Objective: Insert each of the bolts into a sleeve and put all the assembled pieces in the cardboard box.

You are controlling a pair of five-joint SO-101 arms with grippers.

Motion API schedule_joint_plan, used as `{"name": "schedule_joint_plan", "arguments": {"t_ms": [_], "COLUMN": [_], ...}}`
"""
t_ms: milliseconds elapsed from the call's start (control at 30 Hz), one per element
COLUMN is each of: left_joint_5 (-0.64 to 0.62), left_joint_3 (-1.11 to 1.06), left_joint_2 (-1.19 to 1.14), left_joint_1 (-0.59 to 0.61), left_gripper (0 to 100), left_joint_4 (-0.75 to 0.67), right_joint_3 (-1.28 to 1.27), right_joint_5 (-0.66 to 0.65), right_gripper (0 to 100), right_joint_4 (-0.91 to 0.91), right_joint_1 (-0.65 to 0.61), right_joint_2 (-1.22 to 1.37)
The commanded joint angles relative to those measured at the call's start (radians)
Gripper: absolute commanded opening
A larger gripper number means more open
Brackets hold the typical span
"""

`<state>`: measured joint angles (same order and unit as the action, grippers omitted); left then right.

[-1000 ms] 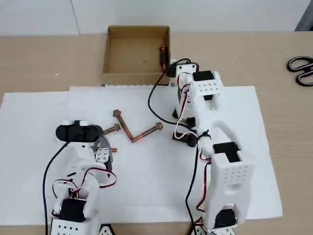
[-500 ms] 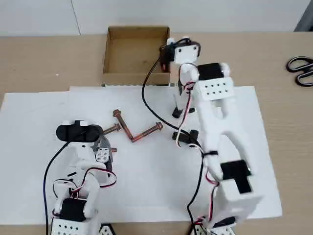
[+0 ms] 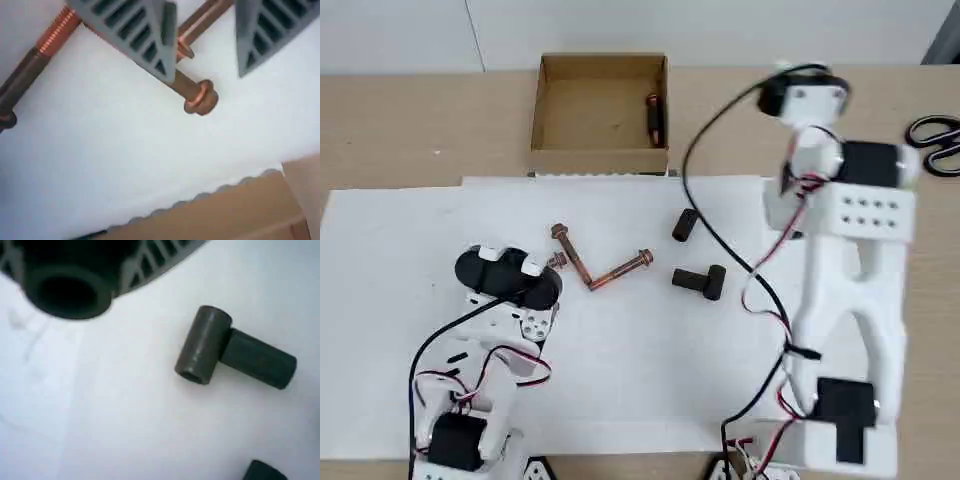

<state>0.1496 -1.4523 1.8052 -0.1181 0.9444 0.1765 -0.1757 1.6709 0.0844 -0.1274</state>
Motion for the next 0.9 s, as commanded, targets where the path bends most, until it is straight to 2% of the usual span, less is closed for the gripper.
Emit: {"name": "schedule_joint_plan", "arguments": {"t_ms": [0, 133, 333, 467, 600, 867], "left_joint_5": [0.014, 0.017, 0.014, 0.015, 0.018, 0.081], "left_joint_3": [0.14, 0.308, 0.684, 0.845, 0.911, 0.935], "left_joint_2": [-0.015, -0.201, -0.559, -0.781, -0.967, -1.309], "left_joint_1": [-0.005, -0.005, -0.008, -0.078, -0.143, -0.295], "left_gripper": [8, 8, 8, 8, 8, 8], "left_joint_4": [0.021, 0.043, 0.057, 0.141, 0.224, 0.233], "right_joint_3": [-0.086, -0.224, -0.299, -0.299, -0.301, -0.304], "right_joint_5": [-0.011, -0.011, -0.011, -0.011, -0.011, -0.011], "right_gripper": [0.2, 0.3, 0.3, 0.3, 0.3, 0.3], "right_joint_4": [-0.001, -0.005, -0.005, -0.005, -0.005, -0.004], "right_joint_1": [0.05, 0.053, 0.05, 0.05, 0.05, 0.054], "right_joint_2": [-0.107, -0.186, -0.265, -0.282, -0.277, -0.274]}}
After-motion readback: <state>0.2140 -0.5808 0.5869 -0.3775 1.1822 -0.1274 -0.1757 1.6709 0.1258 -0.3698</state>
